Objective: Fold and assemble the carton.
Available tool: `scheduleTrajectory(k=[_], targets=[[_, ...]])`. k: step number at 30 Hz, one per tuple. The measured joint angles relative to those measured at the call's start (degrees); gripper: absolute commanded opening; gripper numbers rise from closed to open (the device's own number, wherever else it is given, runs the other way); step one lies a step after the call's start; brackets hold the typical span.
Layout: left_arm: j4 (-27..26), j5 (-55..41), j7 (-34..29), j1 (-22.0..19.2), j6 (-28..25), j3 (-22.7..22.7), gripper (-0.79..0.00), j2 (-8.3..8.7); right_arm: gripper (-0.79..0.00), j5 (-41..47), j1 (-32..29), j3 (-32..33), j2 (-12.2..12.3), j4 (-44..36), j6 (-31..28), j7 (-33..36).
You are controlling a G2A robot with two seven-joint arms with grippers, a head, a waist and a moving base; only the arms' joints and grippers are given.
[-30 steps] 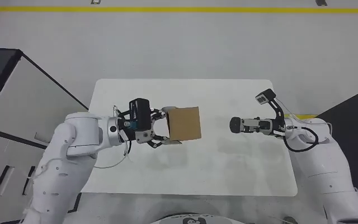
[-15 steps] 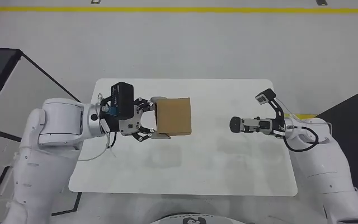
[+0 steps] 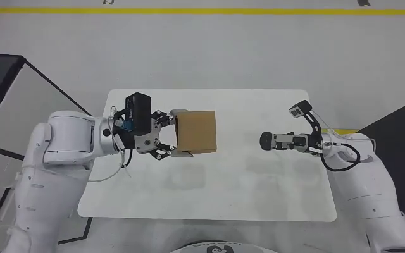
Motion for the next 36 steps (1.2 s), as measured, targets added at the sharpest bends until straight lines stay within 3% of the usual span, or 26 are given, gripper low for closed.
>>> scheduleTrajectory(k=[17, 28, 36], targets=[[-0.10, 0.25, 1.74, -0.48, 1.10, -1.27, -0.785, 0.15, 0.000, 0.00, 0.00, 0.00, 0.00, 0.00, 0.00, 0.00], [2.03, -11.43, -2.48, -7.31, 1.36, -2.23, -0.785, 2.05, 0.000, 0.00, 0.00, 0.00, 0.00, 0.00, 0.00, 0.00], [1.97, -11.77, -2.70, -7.39, 1.31, -2.11, -0.785, 2.10, 0.000, 0.00, 0.00, 0.00, 0.00, 0.00, 0.00, 0.00]])
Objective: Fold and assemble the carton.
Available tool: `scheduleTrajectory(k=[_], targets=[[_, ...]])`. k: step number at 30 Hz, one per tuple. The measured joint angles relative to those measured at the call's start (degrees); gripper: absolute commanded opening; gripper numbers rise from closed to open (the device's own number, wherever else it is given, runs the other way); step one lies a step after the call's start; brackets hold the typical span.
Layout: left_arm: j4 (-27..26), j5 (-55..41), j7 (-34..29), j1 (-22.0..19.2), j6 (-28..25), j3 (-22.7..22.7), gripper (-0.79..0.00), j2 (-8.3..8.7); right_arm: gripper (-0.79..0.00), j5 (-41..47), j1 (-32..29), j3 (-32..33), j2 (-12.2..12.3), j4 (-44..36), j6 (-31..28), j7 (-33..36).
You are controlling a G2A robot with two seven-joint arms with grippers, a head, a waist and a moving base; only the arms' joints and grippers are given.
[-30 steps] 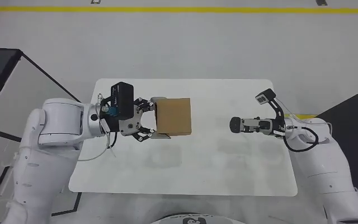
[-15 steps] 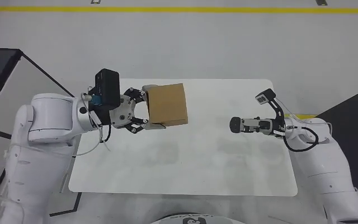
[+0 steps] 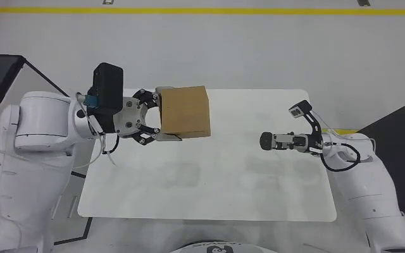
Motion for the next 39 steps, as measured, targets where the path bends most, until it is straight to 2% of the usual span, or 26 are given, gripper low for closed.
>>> scheduleTrajectory(k=[4, 7, 12, 21, 27, 39], targets=[[1.26, -5.94, 5.26, 1.86, -0.63, 1.26, -0.785, -0.08, 0.000, 0.00, 0.00, 0.00, 0.00, 0.00, 0.00, 0.00], [2.13, -10.86, 6.00, 2.12, -1.37, 3.03, -0.785, 0.16, 0.000, 0.00, 0.00, 0.00, 0.00, 0.00, 0.00, 0.00], [3.72, -14.73, 2.40, 0.69, -1.31, 5.79, -0.785, 0.56, 0.000, 0.00, 0.00, 0.00, 0.00, 0.00, 0.00, 0.00], [3.72, -14.53, 3.84, 1.99, -1.28, 6.92, -0.785, 0.54, 0.000, 0.00, 0.00, 0.00, 0.00, 0.00, 0.00, 0.00], [3.37, -20.19, 2.52, 2.56, -1.32, 9.89, -0.785, 0.75, 0.000, 0.00, 0.00, 0.00, 0.00, 0.00, 0.00, 0.00], [3.19, -33.41, 0.11, 1.23, -1.31, 14.70, -0.785, 0.54, 0.000, 0.00, 0.00, 0.00, 0.00, 0.00, 0.00, 0.00]])
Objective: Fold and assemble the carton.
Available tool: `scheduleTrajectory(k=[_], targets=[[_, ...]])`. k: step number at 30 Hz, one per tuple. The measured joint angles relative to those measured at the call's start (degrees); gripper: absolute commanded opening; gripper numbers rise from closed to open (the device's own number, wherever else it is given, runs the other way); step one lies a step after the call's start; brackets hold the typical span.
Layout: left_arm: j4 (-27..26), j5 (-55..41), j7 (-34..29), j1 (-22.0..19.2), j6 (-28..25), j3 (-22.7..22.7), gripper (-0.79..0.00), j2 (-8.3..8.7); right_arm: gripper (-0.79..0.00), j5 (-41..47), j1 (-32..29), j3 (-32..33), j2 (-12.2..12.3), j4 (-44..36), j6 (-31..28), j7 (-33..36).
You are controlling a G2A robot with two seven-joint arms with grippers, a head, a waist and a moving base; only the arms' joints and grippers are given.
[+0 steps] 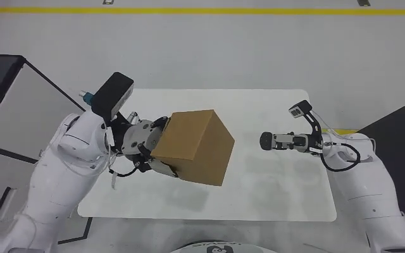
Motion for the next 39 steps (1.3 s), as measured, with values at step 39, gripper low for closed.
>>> scheduleTrajectory(k=[39], targets=[[4.81, -6.25, 1.73, 0.50, 0.00, 2.57, -0.785, 0.65, 0.000, 0.00, 0.00, 0.00, 0.00, 0.00, 0.00, 0.00]])
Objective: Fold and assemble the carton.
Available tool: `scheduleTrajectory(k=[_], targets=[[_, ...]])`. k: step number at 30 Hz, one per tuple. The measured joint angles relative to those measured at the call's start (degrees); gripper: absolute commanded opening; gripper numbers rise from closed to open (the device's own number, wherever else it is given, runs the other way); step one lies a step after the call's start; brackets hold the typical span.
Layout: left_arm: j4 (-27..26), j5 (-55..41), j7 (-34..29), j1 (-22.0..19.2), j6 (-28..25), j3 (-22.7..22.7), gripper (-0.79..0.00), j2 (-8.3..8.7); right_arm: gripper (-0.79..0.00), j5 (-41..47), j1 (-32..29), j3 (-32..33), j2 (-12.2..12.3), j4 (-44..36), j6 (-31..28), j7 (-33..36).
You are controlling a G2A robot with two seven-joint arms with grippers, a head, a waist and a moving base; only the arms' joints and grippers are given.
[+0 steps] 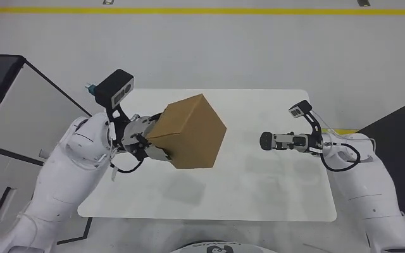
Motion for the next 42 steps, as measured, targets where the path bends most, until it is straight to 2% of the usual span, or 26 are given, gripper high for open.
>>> scheduleTrajectory(k=[5, 16, 21, 24, 27, 33, 35, 39, 42], targets=[[0.15, -5.61, -1.72, -0.24, 0.00, -0.32, -0.785, -0.76, 0.000, 0.00, 0.00, 0.00, 0.00, 0.00, 0.00, 0.00], [0.10, -4.66, -1.73, -0.27, 0.00, -0.64, -0.785, -1.82, 0.000, 0.00, 0.00, 0.00, 0.00, 0.00, 0.00, 0.00], [1.70, -0.58, -1.86, 0.19, 0.13, -1.44, -0.785, -1.37, 0.000, 0.00, 0.00, 0.00, 0.00, 0.00, 0.00, 0.00], [3.02, 0.99, -4.26, 0.54, 2.68, -2.86, -0.785, -0.82, 0.000, 0.00, 0.00, 0.00, 0.00, 0.00, 0.00, 0.00], [2.68, 3.49, -5.70, 0.48, 4.99, -4.53, -0.785, -0.49, 0.000, 0.00, 0.00, 0.00, 0.00, 0.00, 0.00, 0.00], [2.74, 3.49, -5.50, 0.49, 5.14, -4.63, -0.785, -0.49, 0.000, 0.00, 0.00, 0.00, 0.00, 0.00, 0.00, 0.00], [2.01, 5.75, -4.84, 0.66, 8.04, -5.35, -0.785, -0.40, 0.000, 0.00, 0.00, 0.00, 0.00, 0.00, 0.00, 0.00], [-1.00, 6.50, -4.48, 1.75, 21.01, -7.02, -0.785, 0.00, 0.000, 0.00, 0.00, 0.00, 0.00, 0.00, 0.00, 0.00], [-2.59, 4.24, -5.96, 2.56, 28.74, -8.13, -0.785, 0.30, 0.000, 0.00, 0.00, 0.00, 0.00, 0.00, 0.00, 0.00]])
